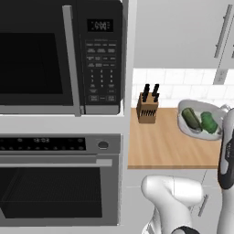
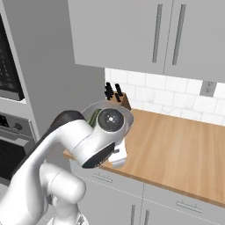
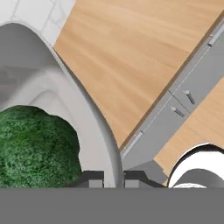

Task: Take the meat container that has the chicken drumstick and place it on the second highest rack of the freezer. Then take the vegetable container that has the broccoli and cucumber and place it on the highest rack of the freezer.

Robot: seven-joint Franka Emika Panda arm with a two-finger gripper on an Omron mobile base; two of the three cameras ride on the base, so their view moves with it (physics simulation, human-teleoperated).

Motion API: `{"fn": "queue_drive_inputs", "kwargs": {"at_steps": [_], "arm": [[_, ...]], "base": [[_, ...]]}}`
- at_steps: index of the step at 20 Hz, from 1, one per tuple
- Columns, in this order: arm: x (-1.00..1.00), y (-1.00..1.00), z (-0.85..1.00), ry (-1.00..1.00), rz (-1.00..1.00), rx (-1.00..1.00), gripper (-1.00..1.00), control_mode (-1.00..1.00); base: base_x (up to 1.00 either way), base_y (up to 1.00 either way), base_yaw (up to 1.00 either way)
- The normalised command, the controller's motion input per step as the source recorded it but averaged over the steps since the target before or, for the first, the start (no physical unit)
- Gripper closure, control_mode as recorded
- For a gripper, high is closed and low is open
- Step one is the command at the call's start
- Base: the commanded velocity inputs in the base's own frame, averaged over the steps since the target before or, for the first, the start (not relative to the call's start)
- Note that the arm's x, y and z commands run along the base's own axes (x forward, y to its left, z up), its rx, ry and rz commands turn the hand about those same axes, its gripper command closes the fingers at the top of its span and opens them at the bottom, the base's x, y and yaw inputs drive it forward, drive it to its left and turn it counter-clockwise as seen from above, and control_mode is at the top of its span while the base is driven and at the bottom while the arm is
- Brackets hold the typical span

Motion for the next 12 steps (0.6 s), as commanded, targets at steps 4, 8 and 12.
{"fn": "queue_drive_inputs", "kwargs": {"at_steps": [4, 8, 12], "arm": [[-0.58, 0.04, 0.43, -0.15, 0.00, -0.07, 1.00, -1.00], [-0.39, 0.03, 0.48, -0.04, 0.00, -0.06, 1.00, -1.00], [-0.07, 0.26, 0.46, 0.00, 0.00, -0.04, 1.00, -1.00]], "base": [[0.00, 0.00, 0.00], [0.00, 0.00, 0.00], [0.00, 0.00, 0.00]]}}
